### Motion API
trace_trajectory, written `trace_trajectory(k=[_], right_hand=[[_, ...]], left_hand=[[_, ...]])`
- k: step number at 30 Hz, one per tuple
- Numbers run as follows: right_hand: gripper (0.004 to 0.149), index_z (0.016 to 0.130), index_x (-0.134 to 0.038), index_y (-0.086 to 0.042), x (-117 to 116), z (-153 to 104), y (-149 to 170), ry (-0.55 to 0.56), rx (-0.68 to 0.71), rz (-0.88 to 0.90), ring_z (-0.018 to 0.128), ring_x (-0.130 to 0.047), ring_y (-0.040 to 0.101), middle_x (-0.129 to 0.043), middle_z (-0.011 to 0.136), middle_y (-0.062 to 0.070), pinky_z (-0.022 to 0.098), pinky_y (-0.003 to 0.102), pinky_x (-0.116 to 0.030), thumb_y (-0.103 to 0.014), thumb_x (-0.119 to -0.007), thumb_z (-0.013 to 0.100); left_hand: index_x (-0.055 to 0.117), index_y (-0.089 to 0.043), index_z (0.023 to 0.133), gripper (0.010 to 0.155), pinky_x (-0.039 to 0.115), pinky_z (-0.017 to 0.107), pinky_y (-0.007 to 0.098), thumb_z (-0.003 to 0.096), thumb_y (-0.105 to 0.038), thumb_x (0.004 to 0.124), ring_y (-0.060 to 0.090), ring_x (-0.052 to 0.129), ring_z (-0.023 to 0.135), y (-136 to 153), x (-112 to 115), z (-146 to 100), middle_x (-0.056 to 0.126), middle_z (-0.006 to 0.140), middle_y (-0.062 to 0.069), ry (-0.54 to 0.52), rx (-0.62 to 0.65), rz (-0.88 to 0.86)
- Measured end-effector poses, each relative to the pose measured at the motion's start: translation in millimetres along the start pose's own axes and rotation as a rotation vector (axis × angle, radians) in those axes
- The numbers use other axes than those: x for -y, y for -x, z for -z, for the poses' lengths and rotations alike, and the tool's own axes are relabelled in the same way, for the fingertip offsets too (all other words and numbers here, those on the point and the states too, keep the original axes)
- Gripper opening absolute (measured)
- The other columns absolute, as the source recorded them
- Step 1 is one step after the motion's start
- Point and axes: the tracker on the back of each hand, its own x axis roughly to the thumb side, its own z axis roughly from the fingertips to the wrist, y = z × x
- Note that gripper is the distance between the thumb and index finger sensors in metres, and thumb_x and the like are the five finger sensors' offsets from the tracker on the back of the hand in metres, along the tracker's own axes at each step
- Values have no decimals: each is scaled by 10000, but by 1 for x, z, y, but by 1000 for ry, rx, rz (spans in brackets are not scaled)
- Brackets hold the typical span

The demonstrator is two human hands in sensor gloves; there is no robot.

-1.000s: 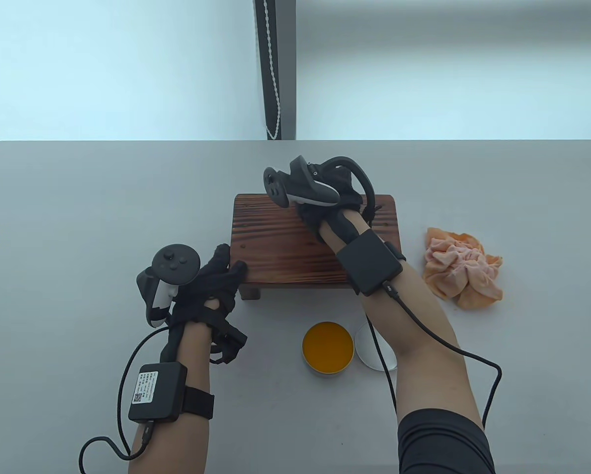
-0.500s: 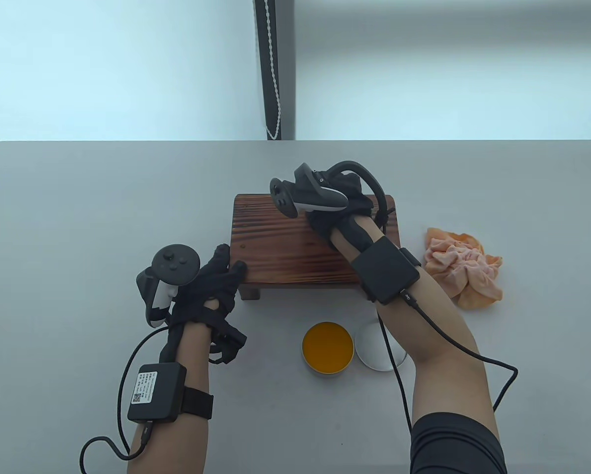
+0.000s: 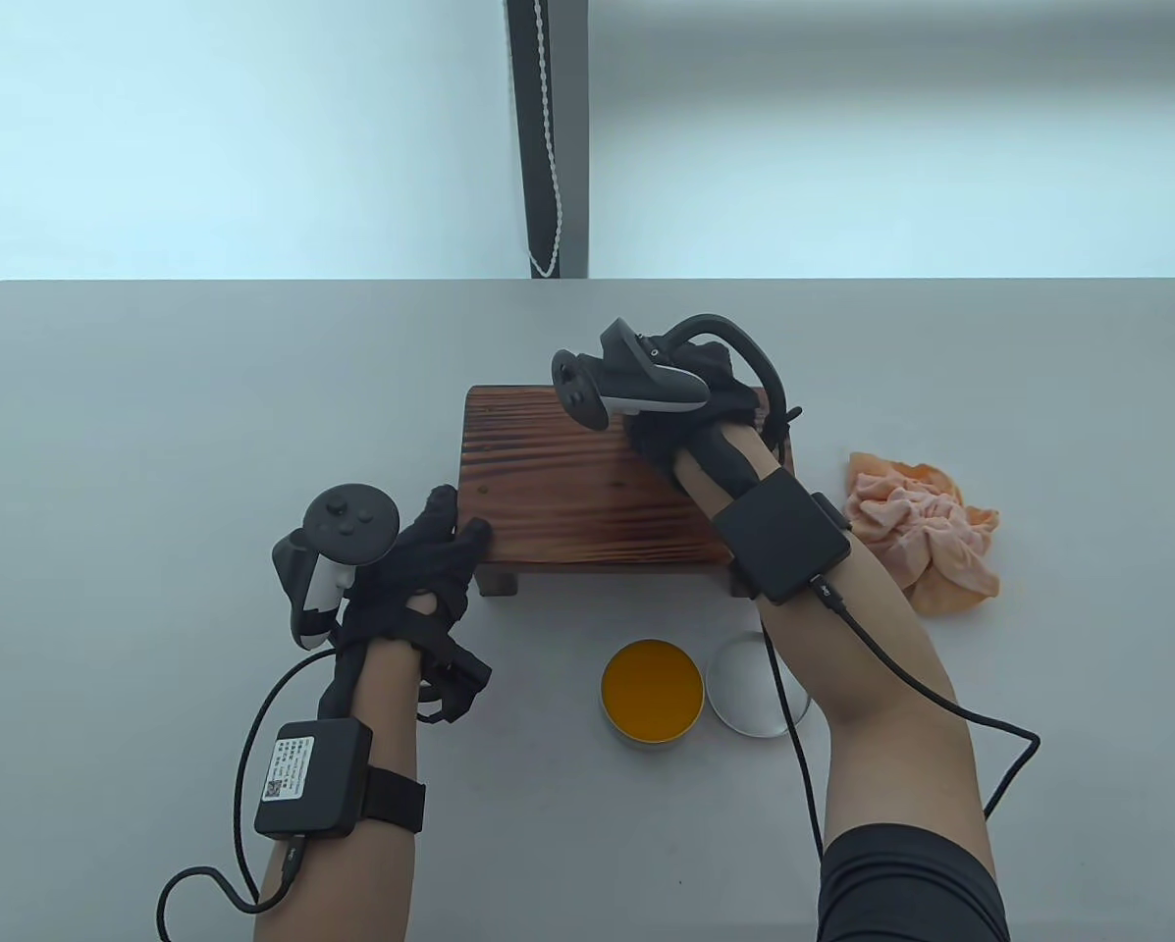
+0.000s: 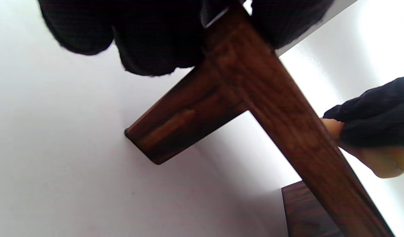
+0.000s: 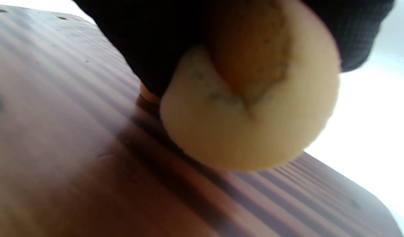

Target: Dip and apply wood wax on stool

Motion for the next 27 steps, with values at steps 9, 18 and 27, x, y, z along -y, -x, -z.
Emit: trace_trajectory(k=[9, 18, 27], right_hand=[[389, 849, -943, -152, -7, -2, 17, -36, -63, -4, 600, -1038, 430, -1010, 767, 255, 471, 661, -872, -197, -978, 464], [375, 849, -937, -211, -20, 0, 34, 79, -165, 103, 603, -1041, 425, -1008, 784, 239, 466, 648, -878, -208, -966, 475], [370, 830, -960, -188, -13, -11, 29, -16, -88, 110, 607, -1038, 425, -1014, 770, 246, 480, 660, -872, -199, -988, 461]], left_hand=[[489, -11, 1183, 777, 733, 585, 738, 591, -439, 753, 454, 910, 735, 2, 0, 1, 843, 928, 297, 1, 3, -15], [491, -9, 1182, 774, 732, 585, 738, 591, -437, 751, 452, 914, 731, 0, 0, 1, 849, 926, 295, 3, 3, 8], [492, 3, 1178, 778, 732, 588, 741, 589, -432, 755, 454, 914, 730, 0, 0, 1, 848, 920, 300, 2, 11, 5]])
